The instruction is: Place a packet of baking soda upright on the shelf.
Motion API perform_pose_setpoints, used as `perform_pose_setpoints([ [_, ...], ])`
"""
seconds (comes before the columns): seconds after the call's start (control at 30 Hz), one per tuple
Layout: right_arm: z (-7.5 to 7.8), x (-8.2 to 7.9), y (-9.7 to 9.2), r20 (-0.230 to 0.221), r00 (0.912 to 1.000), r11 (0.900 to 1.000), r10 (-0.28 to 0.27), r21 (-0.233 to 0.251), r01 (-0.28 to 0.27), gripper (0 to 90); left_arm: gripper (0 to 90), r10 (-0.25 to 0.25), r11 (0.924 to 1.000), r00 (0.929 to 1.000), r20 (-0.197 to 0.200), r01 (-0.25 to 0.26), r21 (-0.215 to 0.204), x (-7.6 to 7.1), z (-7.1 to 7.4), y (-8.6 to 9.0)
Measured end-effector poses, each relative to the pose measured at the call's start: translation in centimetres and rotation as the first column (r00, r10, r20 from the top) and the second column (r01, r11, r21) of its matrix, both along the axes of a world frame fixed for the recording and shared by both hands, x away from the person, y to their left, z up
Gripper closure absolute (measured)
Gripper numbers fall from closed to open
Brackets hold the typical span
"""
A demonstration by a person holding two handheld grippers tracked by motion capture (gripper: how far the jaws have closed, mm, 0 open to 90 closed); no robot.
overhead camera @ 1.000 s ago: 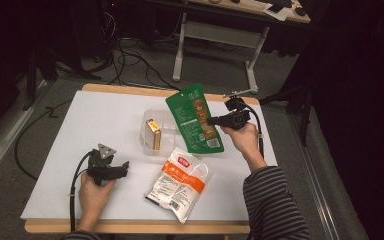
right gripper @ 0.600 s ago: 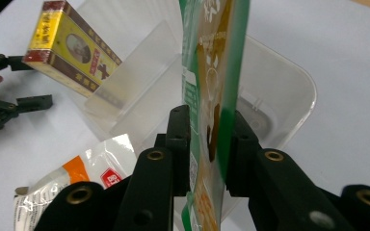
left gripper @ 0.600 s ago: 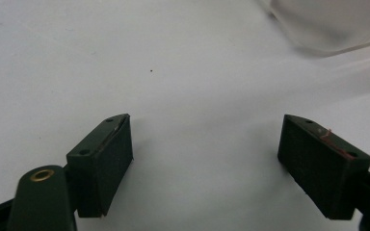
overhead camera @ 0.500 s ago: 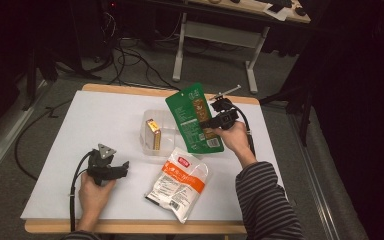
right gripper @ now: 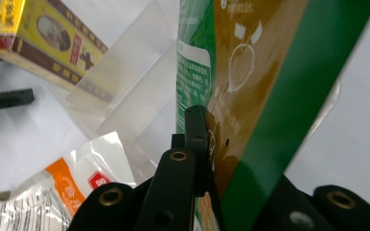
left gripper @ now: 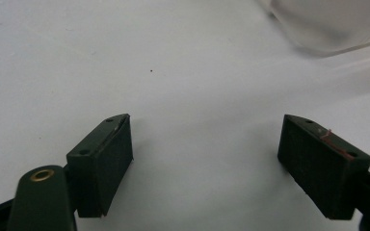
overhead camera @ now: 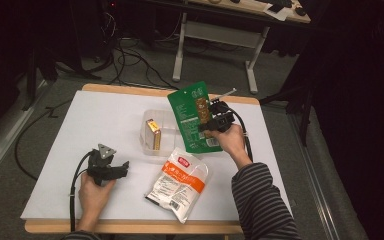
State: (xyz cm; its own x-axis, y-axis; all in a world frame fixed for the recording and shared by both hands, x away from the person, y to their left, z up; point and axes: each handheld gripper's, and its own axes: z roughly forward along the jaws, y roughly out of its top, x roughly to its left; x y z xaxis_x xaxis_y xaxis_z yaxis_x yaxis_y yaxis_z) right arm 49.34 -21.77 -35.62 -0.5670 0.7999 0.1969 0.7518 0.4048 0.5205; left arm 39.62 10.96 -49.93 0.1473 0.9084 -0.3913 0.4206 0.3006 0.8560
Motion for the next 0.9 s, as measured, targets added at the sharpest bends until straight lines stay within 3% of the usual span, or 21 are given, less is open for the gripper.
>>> perform_pose_setpoints([
  [0.17, 0.3, -0.3, -0.1, 0.076, 0.9961, 0.9988, -0.044, 0.023, 0.042, 90.0, 20.2, 0.0, 1.0, 1.0, 0.001, 0.0, -0.001, 0.0, 0.0, 0.0],
  [0.6, -1.2, -0.2, 1.5, 0.17, 0.9789, 0.9925, -0.114, 0.064, 0.104, 89.9, 20.2, 0.001, 1.0, 1.0, 0.001, -0.001, -0.001, 0.0, 0.0, 0.0],
  [0.77, -1.9, -0.6, 1.1, 0.166, 0.9778, 0.9899, -0.128, 0.081, 0.116, 89.5, 20.2, 0.0, 1.0, 1.0, 0.001, 0.0, -0.001, 0.0, 0.0, 0.0],
  [0.9, -1.9, -0.9, 1.1, 0.155, 0.9823, 0.9936, -0.106, 0.057, 0.098, 87.4, 20.2, 0.001, 1.0, 1.0, 0.001, -0.001, -0.001, 0.0, 0.0, 0.0],
])
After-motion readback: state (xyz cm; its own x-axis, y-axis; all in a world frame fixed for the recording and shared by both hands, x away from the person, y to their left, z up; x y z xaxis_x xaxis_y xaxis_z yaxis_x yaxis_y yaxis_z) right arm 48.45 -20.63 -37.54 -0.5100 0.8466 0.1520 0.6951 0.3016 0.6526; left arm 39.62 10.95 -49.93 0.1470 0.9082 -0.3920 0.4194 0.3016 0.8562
